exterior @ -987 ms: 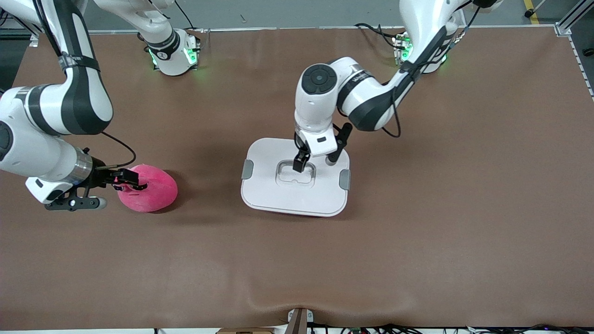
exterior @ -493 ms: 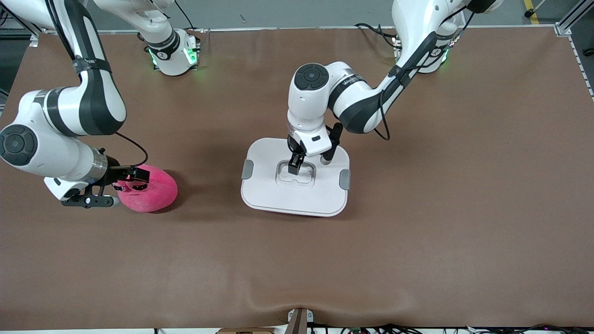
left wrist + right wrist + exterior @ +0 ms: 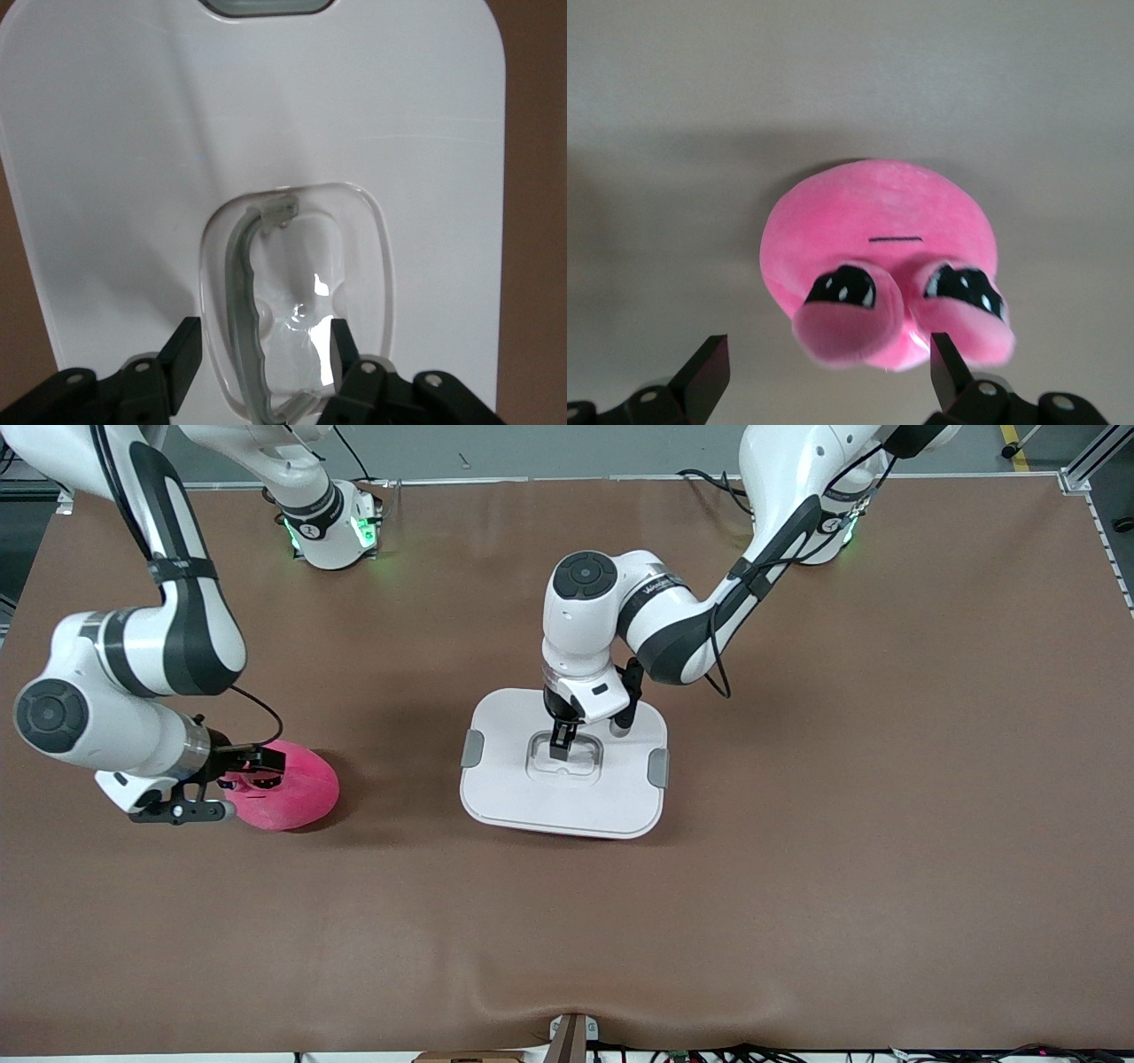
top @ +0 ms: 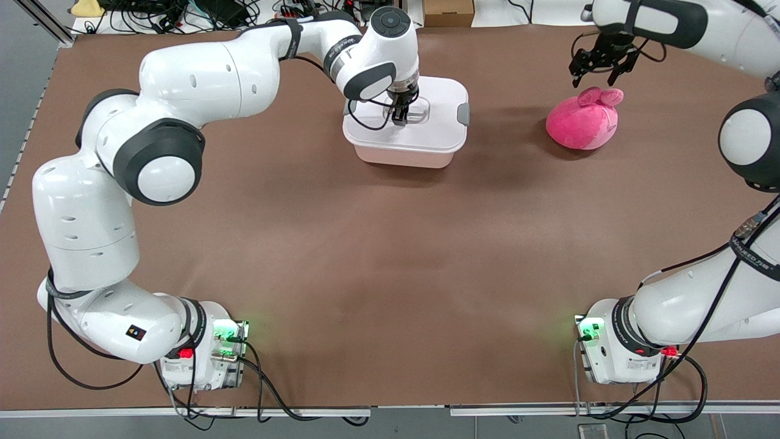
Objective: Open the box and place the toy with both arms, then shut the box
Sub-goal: 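Grasp the lid handle with the left gripper while the right gripper grasps the toy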
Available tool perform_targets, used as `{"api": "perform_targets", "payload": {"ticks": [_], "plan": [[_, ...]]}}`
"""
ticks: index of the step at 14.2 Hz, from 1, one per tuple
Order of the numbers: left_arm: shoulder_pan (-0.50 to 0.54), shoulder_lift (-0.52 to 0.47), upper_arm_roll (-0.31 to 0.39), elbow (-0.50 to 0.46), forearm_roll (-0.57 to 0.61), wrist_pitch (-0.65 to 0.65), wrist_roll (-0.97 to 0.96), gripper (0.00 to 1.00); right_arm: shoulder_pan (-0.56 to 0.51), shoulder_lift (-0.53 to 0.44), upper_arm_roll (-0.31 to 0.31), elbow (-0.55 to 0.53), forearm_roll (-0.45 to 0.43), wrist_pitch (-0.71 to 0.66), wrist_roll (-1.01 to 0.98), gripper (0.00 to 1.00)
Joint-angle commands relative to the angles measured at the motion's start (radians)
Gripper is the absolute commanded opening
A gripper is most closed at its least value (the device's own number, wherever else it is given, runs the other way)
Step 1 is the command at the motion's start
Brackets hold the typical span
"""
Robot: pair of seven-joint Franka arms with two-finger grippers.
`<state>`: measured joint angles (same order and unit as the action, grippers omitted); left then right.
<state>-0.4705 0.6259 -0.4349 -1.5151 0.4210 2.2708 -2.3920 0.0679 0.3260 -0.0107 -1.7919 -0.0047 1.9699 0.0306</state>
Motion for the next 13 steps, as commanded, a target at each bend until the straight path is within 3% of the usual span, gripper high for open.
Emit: {"api": "perform_targets", "payload": {"ticks": [1,5,9,11,13], "plan": [[-0.013,0.021,0.008,0.029,0.035,0.007,-0.035,0.61,0.007,0.005,0.005,-0.015,-0.017,0.021,-0.012,0.98],[-0.013,0.023,0.008,0.029,0.035,0.018,-0.039,0.56,0.004,0.022,0.005,-0.015,-0.024,0.018,-0.014,0.8],[-0.013,0.023,0.01,0.029,0.035,0.029,-0.049,0.42,0.004,0.018,0.005,-0.011,-0.024,-0.012,-0.032,0.65],[-0.013,0.023,0.008,0.029,0.035,0.029,-0.05,0.31,0.0,0.018,0.003,-0.011,-0.026,-0.014,-0.046,0.5],[-0.011,0.023,0.008,0.029,0.035,0.029,-0.05,0.28,0.0,0.018,0.003,-0.012,-0.026,-0.016,-0.046,0.43]]}}
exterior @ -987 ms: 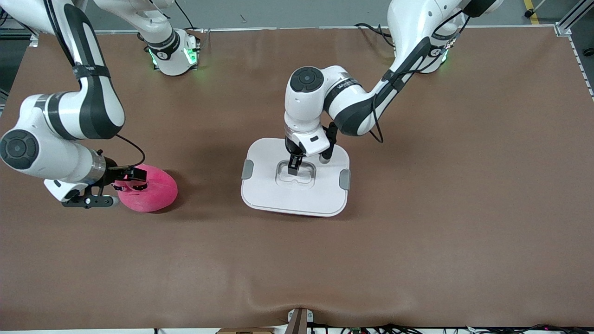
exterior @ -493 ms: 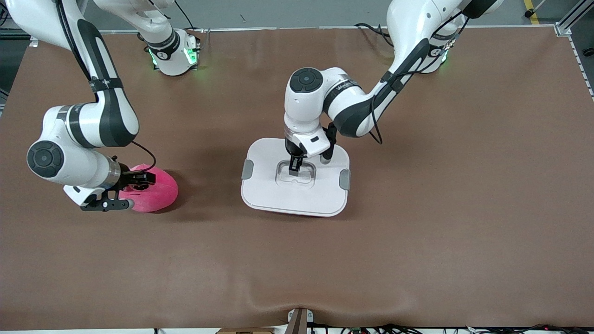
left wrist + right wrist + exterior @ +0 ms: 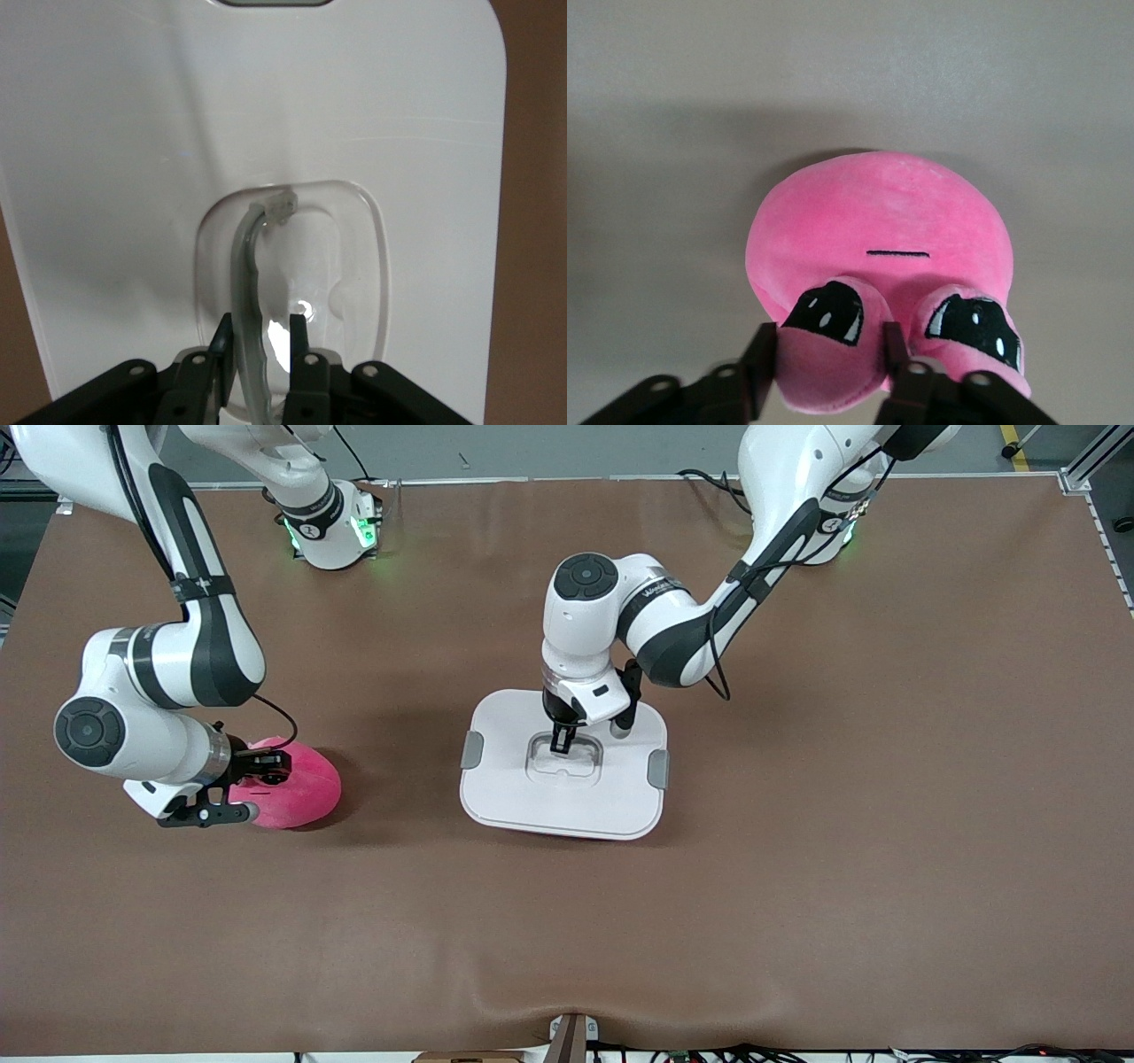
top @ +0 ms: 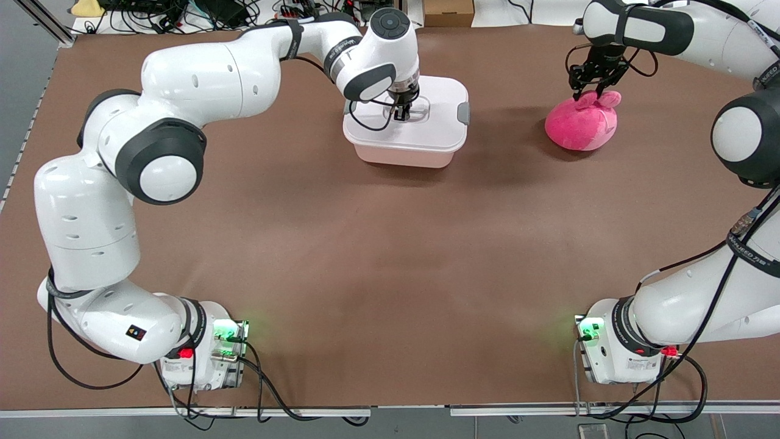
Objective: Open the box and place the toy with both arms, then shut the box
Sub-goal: 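Lift the lid off with the left gripper while the right gripper lifts the toy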
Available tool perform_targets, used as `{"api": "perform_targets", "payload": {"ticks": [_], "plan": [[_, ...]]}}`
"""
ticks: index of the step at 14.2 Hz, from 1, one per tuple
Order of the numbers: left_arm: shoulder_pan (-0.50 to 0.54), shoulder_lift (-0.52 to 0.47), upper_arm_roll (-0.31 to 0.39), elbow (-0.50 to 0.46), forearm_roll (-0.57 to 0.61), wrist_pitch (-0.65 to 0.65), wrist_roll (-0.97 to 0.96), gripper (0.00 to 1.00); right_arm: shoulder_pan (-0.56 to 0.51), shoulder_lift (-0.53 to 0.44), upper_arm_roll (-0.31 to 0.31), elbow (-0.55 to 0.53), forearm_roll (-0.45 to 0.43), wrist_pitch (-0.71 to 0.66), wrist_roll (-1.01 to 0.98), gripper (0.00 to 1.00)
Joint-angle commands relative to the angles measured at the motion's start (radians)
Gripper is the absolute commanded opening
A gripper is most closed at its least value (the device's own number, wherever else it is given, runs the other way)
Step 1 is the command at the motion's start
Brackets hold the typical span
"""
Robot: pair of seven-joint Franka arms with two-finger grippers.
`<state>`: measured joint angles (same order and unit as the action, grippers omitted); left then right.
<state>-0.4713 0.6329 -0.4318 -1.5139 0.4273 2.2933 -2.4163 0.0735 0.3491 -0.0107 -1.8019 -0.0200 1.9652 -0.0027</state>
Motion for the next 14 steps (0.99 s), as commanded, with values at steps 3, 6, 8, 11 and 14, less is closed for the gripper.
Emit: {"api": "perform_targets", "payload": {"ticks": [3,6,8,11,14], "plan": [[-0.01,0.014,0.005,0.031,0.027,0.008,-0.026,0.23,-0.003,-0.007,0.005,0.003,-0.011,-0.022,-0.011,0.13],[-0.009,0.013,0.005,0.031,0.025,0.006,-0.026,0.2,0.005,-0.007,0.005,0.019,-0.014,-0.051,-0.011,0.0],[-0.009,0.013,0.005,0.031,0.021,0.006,-0.026,0.19,0.028,-0.007,0.006,0.055,-0.061,-0.09,-0.026,0.0],[-0.009,0.008,0.005,0.031,0.019,0.006,-0.024,0.06,0.046,-0.007,0.008,0.119,-0.072,-0.127,-0.074,0.0],[-0.007,0.004,0.005,0.031,0.018,0.006,-0.023,0.01,0.048,-0.007,0.008,0.182,-0.071,-0.172,-0.164,0.0]]}}
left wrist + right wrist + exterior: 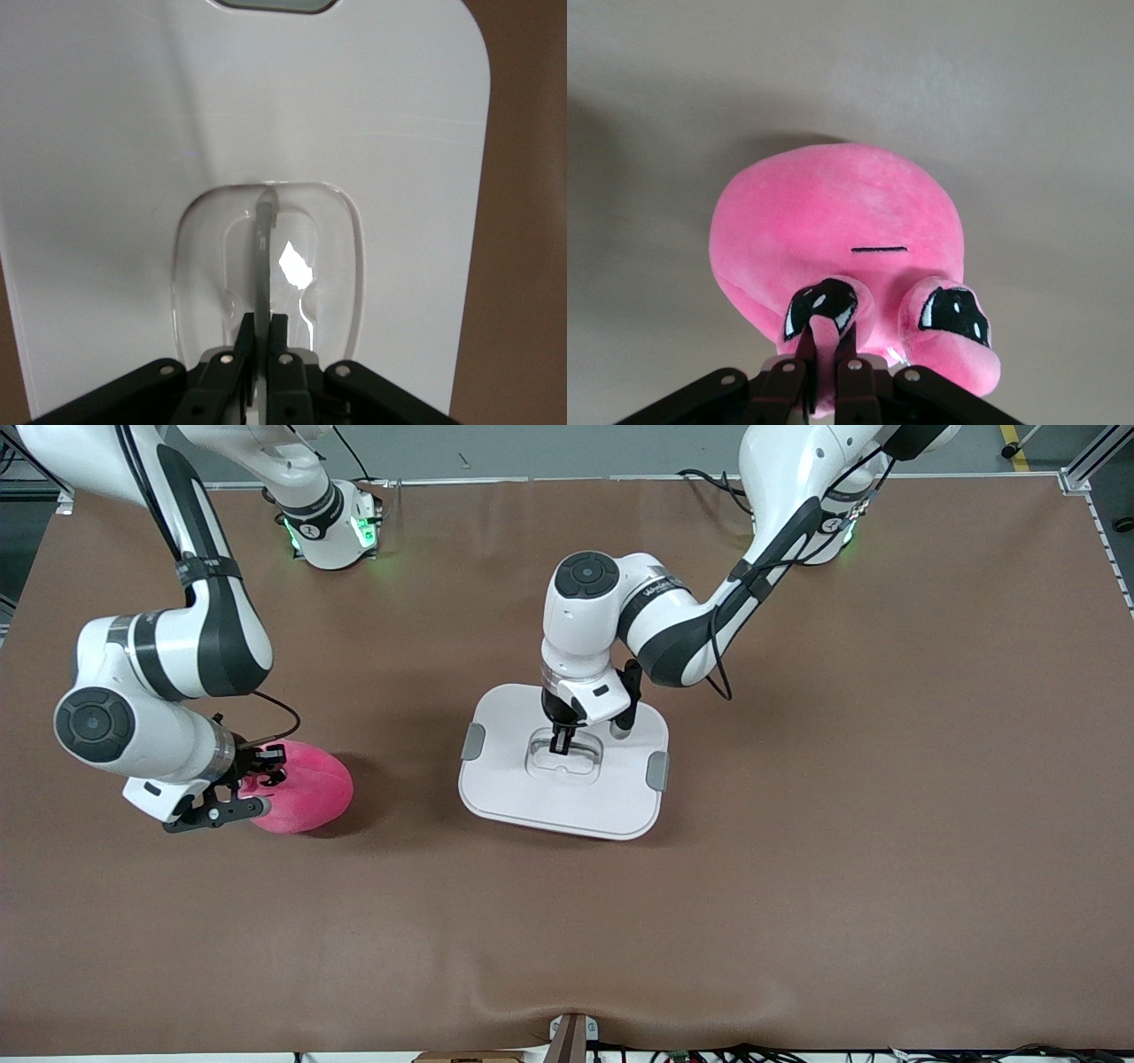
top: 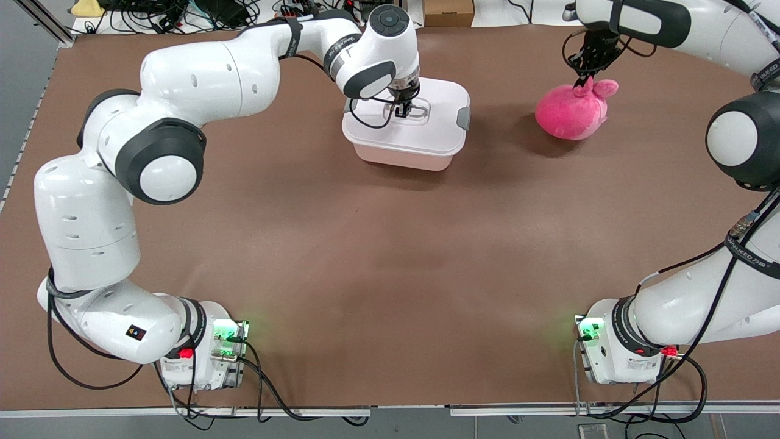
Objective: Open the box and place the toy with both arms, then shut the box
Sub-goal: 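Lift the lid off with the left gripper while the right gripper lifts the toy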
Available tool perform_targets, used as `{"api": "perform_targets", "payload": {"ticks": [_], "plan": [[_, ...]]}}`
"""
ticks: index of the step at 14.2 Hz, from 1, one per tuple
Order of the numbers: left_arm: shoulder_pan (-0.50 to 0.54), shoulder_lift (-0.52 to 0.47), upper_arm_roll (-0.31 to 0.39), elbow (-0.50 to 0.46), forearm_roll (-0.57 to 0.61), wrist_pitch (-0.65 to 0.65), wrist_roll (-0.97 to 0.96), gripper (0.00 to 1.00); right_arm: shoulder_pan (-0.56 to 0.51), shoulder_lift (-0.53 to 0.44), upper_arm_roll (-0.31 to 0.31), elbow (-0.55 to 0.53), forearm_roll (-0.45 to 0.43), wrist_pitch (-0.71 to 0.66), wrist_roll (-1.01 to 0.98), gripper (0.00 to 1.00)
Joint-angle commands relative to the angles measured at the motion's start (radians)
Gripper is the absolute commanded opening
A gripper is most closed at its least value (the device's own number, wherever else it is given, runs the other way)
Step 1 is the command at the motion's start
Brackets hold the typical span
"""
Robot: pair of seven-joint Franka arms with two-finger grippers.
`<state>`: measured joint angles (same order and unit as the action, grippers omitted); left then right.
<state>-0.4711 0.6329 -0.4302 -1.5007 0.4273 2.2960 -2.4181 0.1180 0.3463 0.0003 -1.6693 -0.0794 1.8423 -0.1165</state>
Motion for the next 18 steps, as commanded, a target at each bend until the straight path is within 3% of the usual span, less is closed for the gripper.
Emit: {"api": "perform_targets", "payload": {"ticks": [1,5,8,13,18], "plan": [[-0.006,0.001,0.004,0.017,0.016,0.003,-0.022,0.0,0.009,-0.003,-0.003,0.068,-0.011,-0.063,-0.067,0.0],[0.002,-0.016,0.004,0.019,0.014,0.0,-0.024,0.0,0.057,-0.004,-0.005,0.097,-0.023,-0.092,-0.139,0.0],[0.005,-0.035,0.004,0.028,0.013,-0.01,-0.03,0.0,0.078,-0.004,-0.002,0.095,-0.025,-0.124,-0.303,0.0],[0.06,-0.087,0.001,0.123,-0.021,-0.171,-0.036,0.0,0.164,-0.036,-0.002,0.111,-0.029,-0.178,-0.357,0.0],[0.221,-0.214,-0.009,0.115,-0.168,-0.21,0.291,0.0,0.279,-0.061,0.0,0.151,-0.068,-0.181,-0.469,0.0]]}}
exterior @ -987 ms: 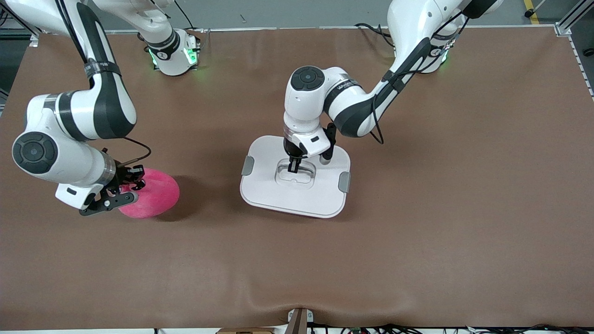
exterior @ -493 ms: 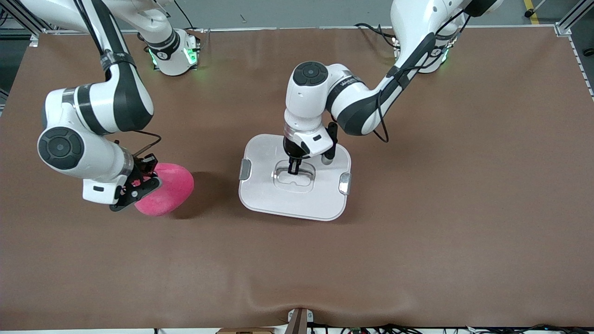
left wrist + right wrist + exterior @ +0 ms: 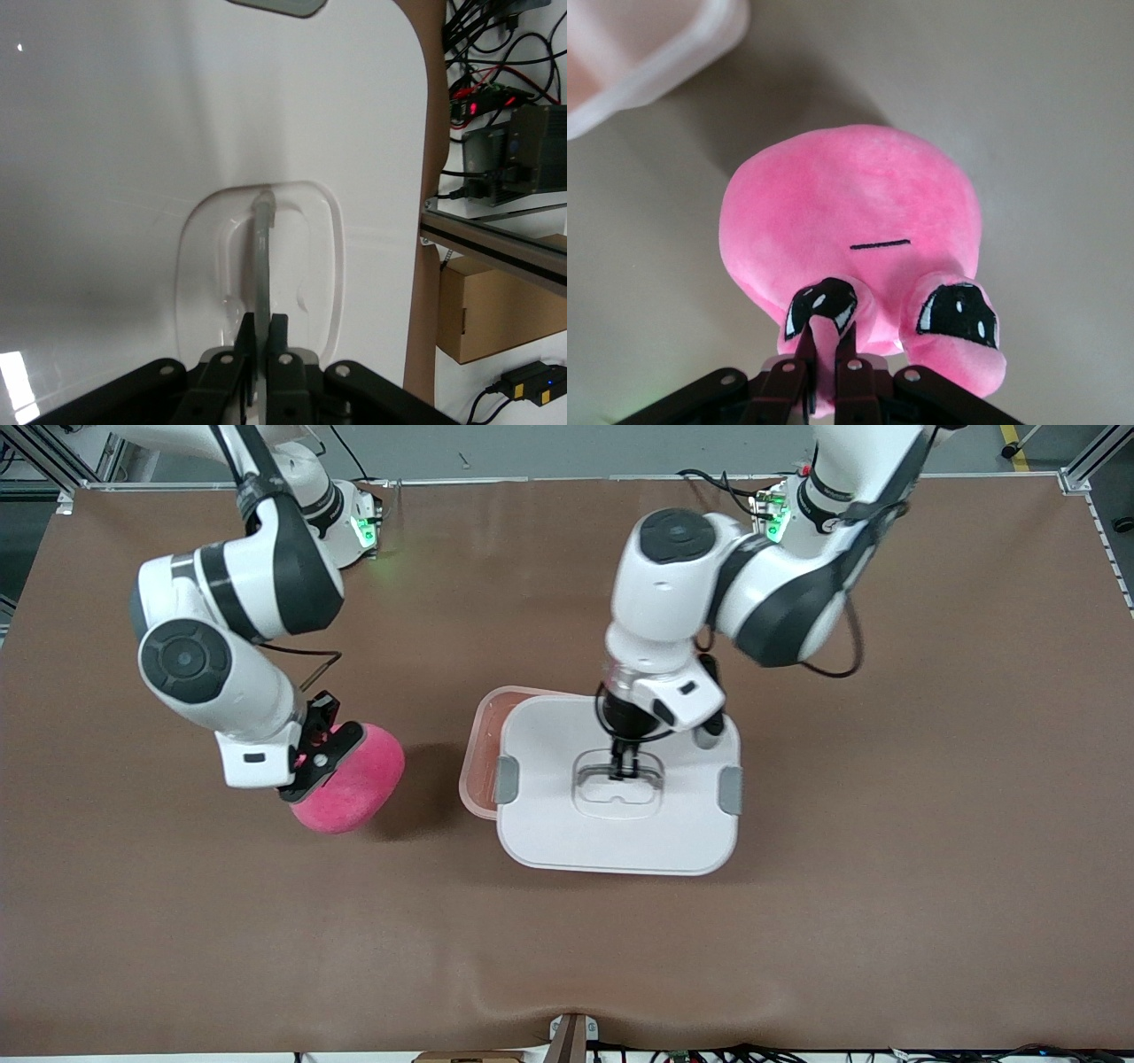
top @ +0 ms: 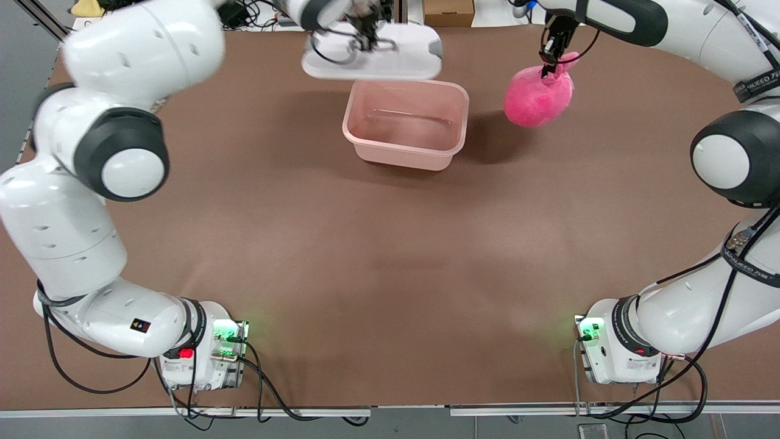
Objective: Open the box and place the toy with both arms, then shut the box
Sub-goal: 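Lift the lid off with the left gripper while the right gripper lifts the toy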
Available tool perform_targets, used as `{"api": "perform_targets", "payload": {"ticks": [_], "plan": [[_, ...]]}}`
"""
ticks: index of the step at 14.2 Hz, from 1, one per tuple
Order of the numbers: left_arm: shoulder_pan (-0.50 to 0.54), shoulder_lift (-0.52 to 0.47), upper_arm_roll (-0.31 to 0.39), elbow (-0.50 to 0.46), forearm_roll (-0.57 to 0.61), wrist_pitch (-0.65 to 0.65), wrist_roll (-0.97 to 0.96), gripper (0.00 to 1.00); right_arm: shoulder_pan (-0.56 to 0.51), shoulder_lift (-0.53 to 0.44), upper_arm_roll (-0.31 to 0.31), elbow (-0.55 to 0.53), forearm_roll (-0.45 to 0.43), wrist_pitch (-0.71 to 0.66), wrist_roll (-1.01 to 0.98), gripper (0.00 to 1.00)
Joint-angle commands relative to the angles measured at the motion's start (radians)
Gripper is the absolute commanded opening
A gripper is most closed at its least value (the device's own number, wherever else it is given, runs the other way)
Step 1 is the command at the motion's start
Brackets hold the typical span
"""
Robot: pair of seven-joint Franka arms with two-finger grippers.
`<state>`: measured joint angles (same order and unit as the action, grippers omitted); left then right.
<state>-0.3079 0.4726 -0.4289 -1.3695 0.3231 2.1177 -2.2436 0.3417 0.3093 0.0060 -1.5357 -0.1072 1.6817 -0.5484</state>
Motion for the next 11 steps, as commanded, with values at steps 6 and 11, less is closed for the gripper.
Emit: {"api": "perform_targets", "payload": {"ticks": [6,11], "plan": [[0.254,-0.126,-0.011,-0.014,-0.228,-0.163,0.513,0.0,0.216,-0.03,-0.006,0.101,-0.06,-0.02,-0.165,0.0],[0.401,-0.146,-0.011,-0.013,-0.317,-0.295,0.775,0.0,0.388,-0.021,-0.008,0.141,-0.167,-0.019,-0.206,0.0]]}}
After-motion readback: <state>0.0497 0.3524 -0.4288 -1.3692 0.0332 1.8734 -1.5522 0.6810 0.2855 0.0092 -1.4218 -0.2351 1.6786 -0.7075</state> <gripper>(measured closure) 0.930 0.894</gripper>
